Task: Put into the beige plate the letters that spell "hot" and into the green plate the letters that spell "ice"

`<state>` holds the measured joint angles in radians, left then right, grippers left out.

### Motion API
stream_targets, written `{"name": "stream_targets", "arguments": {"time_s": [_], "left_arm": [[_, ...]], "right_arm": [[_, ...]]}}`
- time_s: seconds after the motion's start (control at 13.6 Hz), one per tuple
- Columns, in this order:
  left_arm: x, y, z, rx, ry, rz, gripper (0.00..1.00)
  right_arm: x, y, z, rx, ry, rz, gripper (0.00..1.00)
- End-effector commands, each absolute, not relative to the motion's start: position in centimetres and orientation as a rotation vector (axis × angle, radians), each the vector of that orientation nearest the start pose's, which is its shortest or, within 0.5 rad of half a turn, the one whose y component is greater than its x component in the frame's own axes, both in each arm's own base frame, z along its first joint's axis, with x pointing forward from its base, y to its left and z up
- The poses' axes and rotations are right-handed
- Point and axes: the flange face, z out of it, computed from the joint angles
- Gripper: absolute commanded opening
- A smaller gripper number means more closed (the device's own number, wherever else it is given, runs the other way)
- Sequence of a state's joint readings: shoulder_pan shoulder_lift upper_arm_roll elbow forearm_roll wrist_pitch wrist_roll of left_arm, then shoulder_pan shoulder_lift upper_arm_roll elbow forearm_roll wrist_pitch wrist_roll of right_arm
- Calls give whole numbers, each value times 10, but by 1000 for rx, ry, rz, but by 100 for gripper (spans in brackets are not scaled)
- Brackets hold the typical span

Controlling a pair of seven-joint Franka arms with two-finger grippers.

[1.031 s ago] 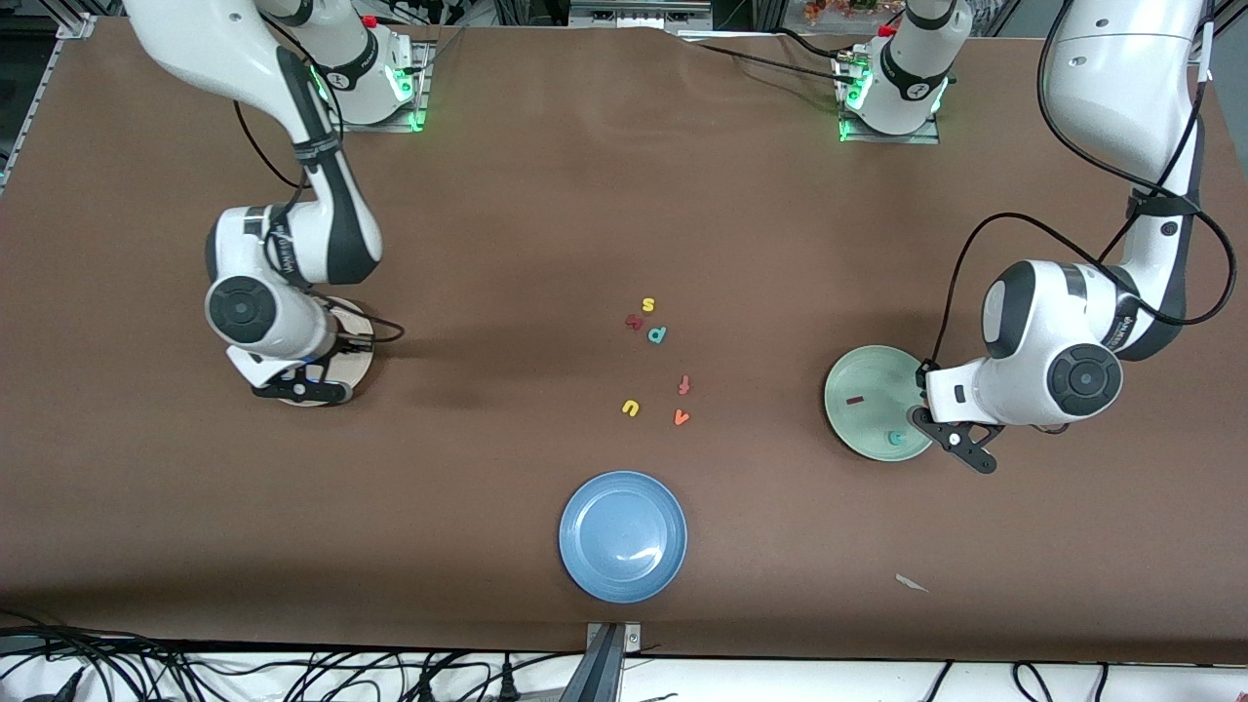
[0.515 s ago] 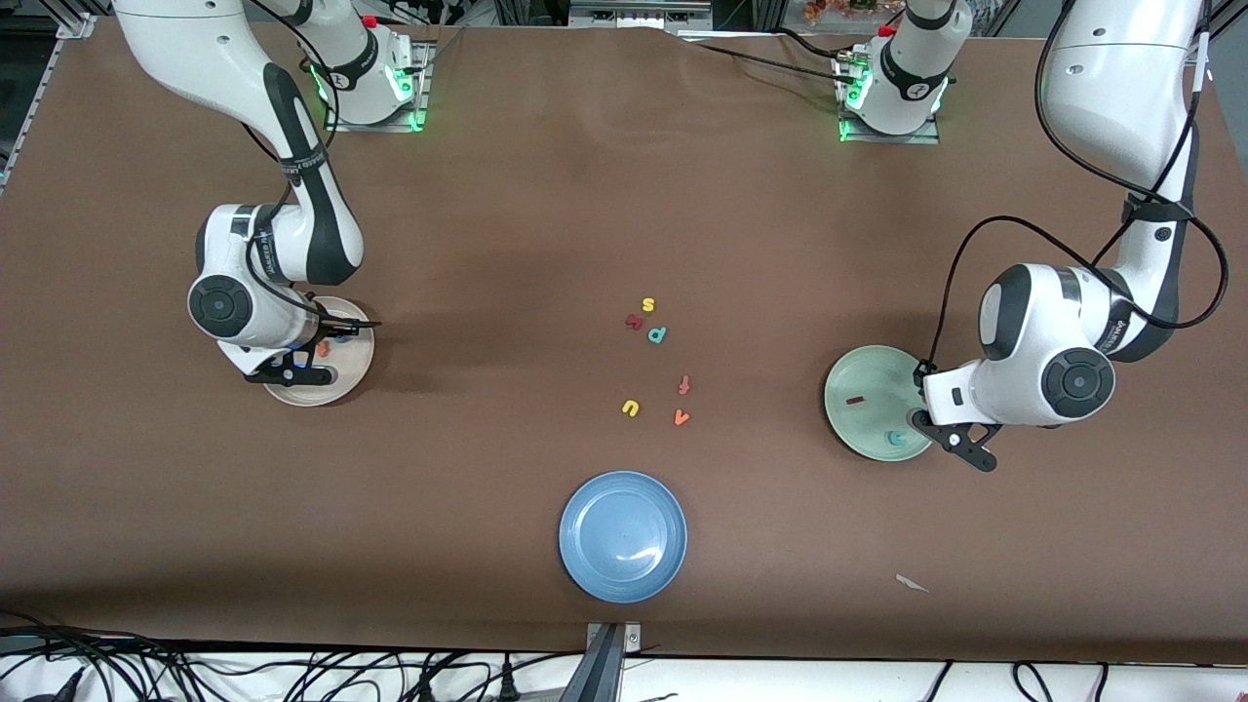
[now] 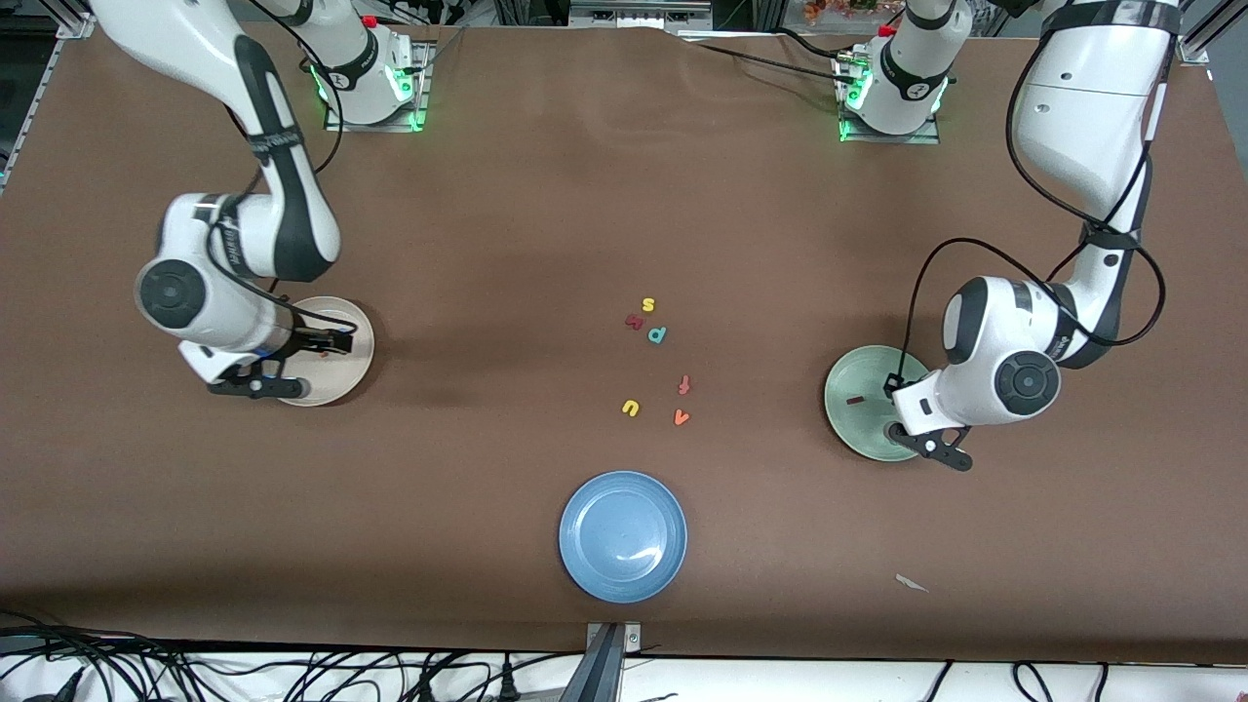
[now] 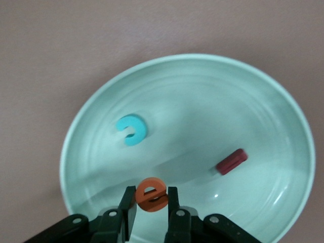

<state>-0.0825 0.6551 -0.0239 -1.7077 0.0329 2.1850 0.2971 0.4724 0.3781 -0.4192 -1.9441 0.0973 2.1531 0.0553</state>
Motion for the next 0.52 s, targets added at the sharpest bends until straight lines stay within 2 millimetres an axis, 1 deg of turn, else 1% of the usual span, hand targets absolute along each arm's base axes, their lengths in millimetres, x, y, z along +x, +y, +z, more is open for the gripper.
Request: {"name": "stream_targets", "arguments": {"time_s": [0.0, 0.07, 0.15, 0.22, 0.37, 0.44], "left_arm": [[652, -80, 209, -3078, 659, 242, 100], [653, -87, 217, -3082, 667, 222, 100], [656, -95, 232, -3085, 682, 192, 100], [657, -95, 251, -3084, 679, 161, 100], [654, -99, 295, -3088, 679, 183, 100], [654, -99, 323, -3086, 677, 198, 100]], "right_arm": [[610, 38, 357, -3170, 71, 187, 99], [615, 36, 380, -3165, 72, 187, 99], [620, 33, 407, -3160, 78, 180, 99], [624, 36, 430, -3159, 82, 178, 99], [630, 41, 472, -3165, 73, 164, 99], [633, 41, 490, -3167, 72, 138, 99]]}}
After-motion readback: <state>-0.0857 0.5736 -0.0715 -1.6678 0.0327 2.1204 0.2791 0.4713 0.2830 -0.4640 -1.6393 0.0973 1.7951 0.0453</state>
